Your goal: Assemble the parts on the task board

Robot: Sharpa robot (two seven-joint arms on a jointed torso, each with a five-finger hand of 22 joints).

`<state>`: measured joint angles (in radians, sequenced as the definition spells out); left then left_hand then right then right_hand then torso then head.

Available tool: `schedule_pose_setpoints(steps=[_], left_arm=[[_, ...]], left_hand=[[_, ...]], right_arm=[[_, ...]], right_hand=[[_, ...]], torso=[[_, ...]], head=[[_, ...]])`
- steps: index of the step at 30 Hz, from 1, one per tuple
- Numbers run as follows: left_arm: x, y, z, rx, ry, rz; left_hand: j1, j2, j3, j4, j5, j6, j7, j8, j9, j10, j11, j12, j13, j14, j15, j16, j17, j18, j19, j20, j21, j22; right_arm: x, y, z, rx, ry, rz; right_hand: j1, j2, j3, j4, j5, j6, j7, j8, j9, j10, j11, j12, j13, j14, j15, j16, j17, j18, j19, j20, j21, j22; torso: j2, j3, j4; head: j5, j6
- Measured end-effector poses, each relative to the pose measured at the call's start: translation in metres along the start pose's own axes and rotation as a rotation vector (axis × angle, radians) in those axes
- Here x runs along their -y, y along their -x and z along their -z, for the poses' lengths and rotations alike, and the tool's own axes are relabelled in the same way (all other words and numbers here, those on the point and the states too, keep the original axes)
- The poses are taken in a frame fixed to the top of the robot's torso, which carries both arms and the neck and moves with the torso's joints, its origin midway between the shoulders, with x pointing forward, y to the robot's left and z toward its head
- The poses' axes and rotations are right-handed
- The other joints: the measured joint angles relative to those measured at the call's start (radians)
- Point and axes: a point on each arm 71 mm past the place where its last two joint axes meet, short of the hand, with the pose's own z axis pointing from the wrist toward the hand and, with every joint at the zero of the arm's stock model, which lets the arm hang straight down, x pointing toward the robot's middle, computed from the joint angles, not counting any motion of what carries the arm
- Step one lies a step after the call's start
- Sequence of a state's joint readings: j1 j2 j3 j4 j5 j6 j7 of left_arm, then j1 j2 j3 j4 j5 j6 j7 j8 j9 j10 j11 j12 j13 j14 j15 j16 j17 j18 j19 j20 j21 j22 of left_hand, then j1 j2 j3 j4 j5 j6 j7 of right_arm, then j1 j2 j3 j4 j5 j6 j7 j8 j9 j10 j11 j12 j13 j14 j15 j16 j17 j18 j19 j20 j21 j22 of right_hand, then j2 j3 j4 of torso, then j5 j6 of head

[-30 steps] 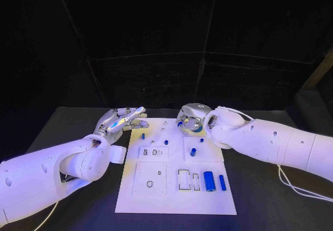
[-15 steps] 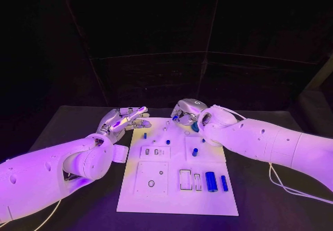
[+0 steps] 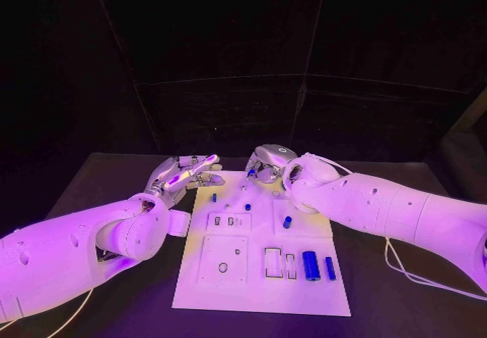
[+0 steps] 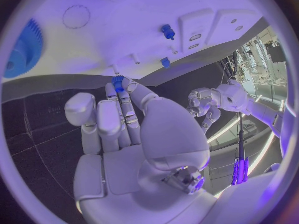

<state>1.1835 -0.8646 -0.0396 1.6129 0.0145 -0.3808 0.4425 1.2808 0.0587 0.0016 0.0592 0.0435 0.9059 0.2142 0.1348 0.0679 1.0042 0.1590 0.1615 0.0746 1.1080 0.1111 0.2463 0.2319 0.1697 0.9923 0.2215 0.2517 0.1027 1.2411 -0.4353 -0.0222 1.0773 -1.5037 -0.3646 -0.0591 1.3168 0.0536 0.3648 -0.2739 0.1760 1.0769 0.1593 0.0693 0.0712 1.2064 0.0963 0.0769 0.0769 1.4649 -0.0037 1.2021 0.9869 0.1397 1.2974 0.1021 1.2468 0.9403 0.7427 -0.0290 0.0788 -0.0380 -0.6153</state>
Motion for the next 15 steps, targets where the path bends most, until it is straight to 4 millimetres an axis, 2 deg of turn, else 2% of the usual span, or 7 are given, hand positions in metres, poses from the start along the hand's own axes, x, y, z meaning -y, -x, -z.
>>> schedule_pose_setpoints(steps=[11, 12, 14, 15], left_arm=[[0.0006, -0.0010, 0.0002, -0.004, 0.000, 0.001], [0.0007, -0.0011, 0.0002, -0.004, 0.000, 0.001], [0.0011, -0.0012, 0.0000, -0.005, 0.000, 0.001], [0.0011, -0.0012, 0.0000, -0.005, 0.000, 0.001]], left_hand=[[0.000, 0.000, 0.000, 0.000, 0.000, 0.000, 0.000, 0.000, 0.000, -0.004, 0.004, 0.000, -0.001, 0.000, 0.000, -0.003, 0.002, 0.000, 0.000, 0.000, 0.000, -0.002], [0.000, 0.000, 0.000, 0.000, 0.000, 0.000, 0.000, 0.000, 0.000, -0.004, 0.004, 0.000, -0.001, 0.000, 0.000, -0.003, 0.002, 0.000, 0.000, 0.000, 0.000, -0.002], [0.000, 0.000, 0.000, 0.000, 0.000, 0.000, 0.000, 0.000, 0.000, -0.004, 0.004, 0.000, -0.001, 0.000, 0.000, -0.003, 0.002, 0.000, 0.000, 0.000, 0.000, -0.002], [0.000, 0.000, 0.000, 0.000, 0.000, 0.000, 0.000, 0.000, 0.000, -0.004, 0.004, 0.000, -0.001, 0.000, 0.000, -0.003, 0.002, 0.000, 0.000, 0.000, 0.000, -0.002]], right_arm=[[-0.0011, -0.0032, -0.0038, -0.024, -0.007, 0.008], [-0.0013, -0.0035, -0.0042, -0.026, -0.008, 0.008], [-0.0018, -0.0043, -0.0050, -0.033, -0.010, 0.011], [-0.0021, -0.0046, -0.0054, -0.035, -0.011, 0.012]], right_hand=[[-0.004, -0.004, 0.004, 0.004, -0.002, 0.000, 0.000, 0.000, -0.001, 0.000, 0.000, -0.002, -0.002, 0.000, 0.000, 0.000, -0.001, 0.000, 0.000, 0.000, 0.004, 0.002], [-0.005, -0.005, 0.004, 0.004, -0.002, 0.000, 0.000, 0.000, -0.001, 0.000, 0.000, -0.002, -0.002, 0.000, 0.000, 0.000, -0.001, -0.001, 0.000, 0.000, 0.004, 0.002], [-0.005, -0.005, 0.007, 0.007, -0.002, 0.000, 0.000, 0.000, -0.001, 0.000, 0.000, -0.002, -0.002, 0.000, 0.000, 0.000, -0.001, -0.016, 0.000, 0.000, 0.004, 0.002], [-0.005, -0.005, 0.009, 0.007, -0.002, 0.000, 0.000, 0.000, -0.001, 0.000, 0.000, -0.002, -0.002, 0.000, 0.000, 0.000, -0.001, -0.016, 0.000, 0.000, 0.004, 0.002]], torso=[[0.001, -0.0005, -0.0005], [0.001, -0.0005, -0.0005], [0.001, -0.0007, -0.0003], [0.001, -0.0009, -0.0001]], head=[[0.002, -0.004], [0.003, -0.005], [0.003, -0.007], [0.003, -0.007]])
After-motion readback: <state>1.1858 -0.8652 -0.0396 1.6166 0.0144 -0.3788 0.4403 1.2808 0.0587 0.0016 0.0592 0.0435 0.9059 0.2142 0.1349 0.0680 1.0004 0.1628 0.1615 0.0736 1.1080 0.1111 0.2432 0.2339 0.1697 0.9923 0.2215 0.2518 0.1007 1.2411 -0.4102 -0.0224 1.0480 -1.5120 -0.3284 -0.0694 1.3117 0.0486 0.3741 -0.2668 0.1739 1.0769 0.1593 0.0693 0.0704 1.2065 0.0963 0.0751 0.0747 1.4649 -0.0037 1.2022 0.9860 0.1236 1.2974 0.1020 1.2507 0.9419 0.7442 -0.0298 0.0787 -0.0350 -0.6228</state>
